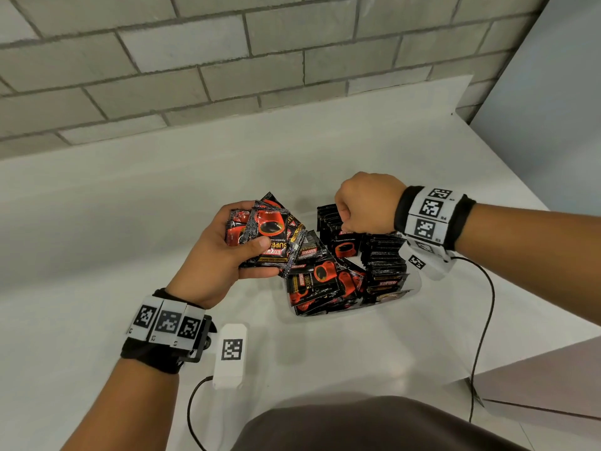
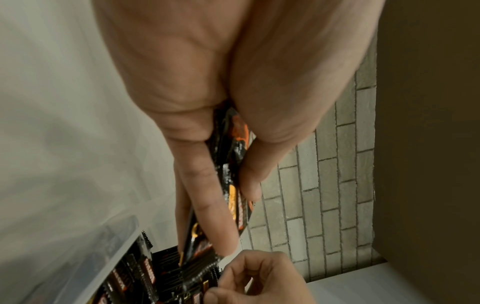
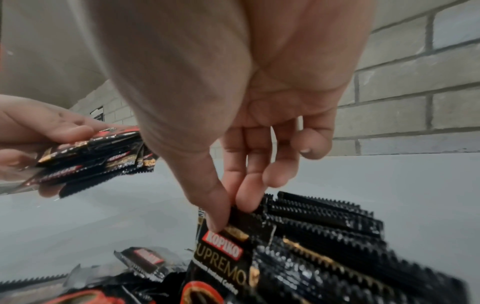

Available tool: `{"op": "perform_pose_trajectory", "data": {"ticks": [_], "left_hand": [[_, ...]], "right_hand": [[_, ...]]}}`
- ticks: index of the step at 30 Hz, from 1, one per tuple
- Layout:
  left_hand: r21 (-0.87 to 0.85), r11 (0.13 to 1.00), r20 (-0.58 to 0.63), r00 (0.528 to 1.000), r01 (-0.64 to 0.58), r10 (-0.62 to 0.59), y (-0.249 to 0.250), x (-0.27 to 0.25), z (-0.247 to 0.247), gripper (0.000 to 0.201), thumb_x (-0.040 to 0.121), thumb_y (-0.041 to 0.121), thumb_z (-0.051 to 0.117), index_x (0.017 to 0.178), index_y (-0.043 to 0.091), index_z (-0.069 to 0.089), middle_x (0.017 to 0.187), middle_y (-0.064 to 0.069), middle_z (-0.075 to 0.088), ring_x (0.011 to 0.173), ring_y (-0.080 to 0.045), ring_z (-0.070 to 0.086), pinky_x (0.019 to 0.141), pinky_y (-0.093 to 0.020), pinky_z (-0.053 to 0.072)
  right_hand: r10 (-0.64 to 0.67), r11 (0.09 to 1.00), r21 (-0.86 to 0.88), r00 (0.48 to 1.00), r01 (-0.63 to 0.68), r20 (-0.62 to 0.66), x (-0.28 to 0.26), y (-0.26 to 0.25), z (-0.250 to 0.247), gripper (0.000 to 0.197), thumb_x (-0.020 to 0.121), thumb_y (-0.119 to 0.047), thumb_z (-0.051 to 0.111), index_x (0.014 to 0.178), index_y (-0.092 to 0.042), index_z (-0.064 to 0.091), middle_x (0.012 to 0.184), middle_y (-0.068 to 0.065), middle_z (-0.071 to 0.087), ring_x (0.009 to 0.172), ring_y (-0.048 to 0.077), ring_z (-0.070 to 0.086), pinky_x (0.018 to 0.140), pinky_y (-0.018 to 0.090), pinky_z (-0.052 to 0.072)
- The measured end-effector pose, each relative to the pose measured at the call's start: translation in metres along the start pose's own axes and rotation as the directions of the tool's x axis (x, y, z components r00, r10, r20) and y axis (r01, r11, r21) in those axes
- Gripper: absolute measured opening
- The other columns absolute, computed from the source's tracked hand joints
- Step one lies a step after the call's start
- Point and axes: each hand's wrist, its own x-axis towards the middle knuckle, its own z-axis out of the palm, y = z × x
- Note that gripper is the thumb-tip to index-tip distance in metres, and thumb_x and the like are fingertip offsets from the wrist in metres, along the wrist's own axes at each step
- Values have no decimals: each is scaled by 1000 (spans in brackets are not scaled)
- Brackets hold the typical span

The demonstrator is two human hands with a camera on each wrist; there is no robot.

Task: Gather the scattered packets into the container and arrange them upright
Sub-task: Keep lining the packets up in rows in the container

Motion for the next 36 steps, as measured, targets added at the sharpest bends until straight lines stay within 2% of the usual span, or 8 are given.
{"op": "perform_pose_trajectory", "data": {"ticks": [9, 15, 18, 20, 25, 29, 34, 36], "left_hand": [[3, 1000, -5, 1000, 0, 0, 2, -2, -3, 61, 79, 6, 73, 134, 22, 54, 122, -6, 72, 102, -34, 75, 69, -44, 64], [0, 1000, 11, 1000, 5, -5, 3, -1, 2, 58, 78, 8, 74, 131, 24, 56, 121, -3, 73, 103, -33, 75, 69, -44, 65], [8, 1000, 43, 999, 3, -3, 4, -2, 10, 57, 79, 9, 74, 130, 25, 57, 122, -4, 73, 104, -32, 75, 69, -43, 64], [-3, 1000, 64, 998, 4, -3, 5, -2, 17, 57, 79, 10, 74, 131, 24, 56, 123, -5, 72, 105, -32, 74, 69, -43, 64], [-50, 999, 127, 992, 8, -1, 5, -2, 38, 59, 80, 10, 73, 134, 23, 54, 125, -8, 71, 106, -31, 74, 67, -38, 63], [-84, 996, 152, 988, 33, -20, 3, -1, 47, 58, 82, 10, 71, 136, 21, 52, 124, -7, 72, 106, -31, 74, 67, -37, 63], [-75, 996, 131, 991, 41, -31, -1, -3, 44, 54, 82, 8, 71, 132, 22, 55, 124, -6, 72, 106, -31, 74, 67, -38, 64], [-42, 999, 130, 991, 31, -25, -1, -3, 43, 55, 82, 7, 72, 132, 22, 54, 125, -8, 71, 107, -32, 74, 68, -40, 64]], "right_hand": [[-32, 995, -99, 999, 34, 18, -4, -9, 3, 8, 80, -23, 69, 84, -16, 67, 82, 3, 66, 75, 24, 64, 64, 34, 55], [-26, 1000, 12, 999, 26, -21, -8, -6, -4, 23, 80, -39, 79, 83, -23, 63, 75, -8, 59, 74, 18, 59, 55, 26, 40], [-47, 981, 187, 996, 61, -77, -20, -7, -14, 12, 85, -34, 71, 85, -23, 66, 73, -9, 62, 74, 16, 63, 63, 31, 50], [-41, 934, 348, 990, 85, -133, -29, -12, -22, 10, 89, -32, 67, 87, -23, 68, 73, -7, 66, 70, 11, 62, 66, 29, 49], [25, 744, 656, 976, 125, -215, -53, -30, -28, 40, 69, -60, 81, 92, -31, 65, 80, -6, 69, 64, 6, 61, 65, 27, 52], [51, 664, 736, 975, 129, -217, -53, -25, -16, 50, 69, -33, 91, 110, -29, 62, 87, -1, 69, 61, 7, 62, 65, 33, 56], [87, 547, 831, 982, 96, -170, -56, -17, -13, 38, 75, -6, 85, 107, -15, 67, 88, 4, 77, 73, 27, 73, 76, 43, 62], [98, 527, 843, 977, 110, -189, -58, -18, -11, 33, 78, -4, 82, 106, -18, 69, 85, 8, 76, 74, 27, 73, 79, 44, 61]]}}
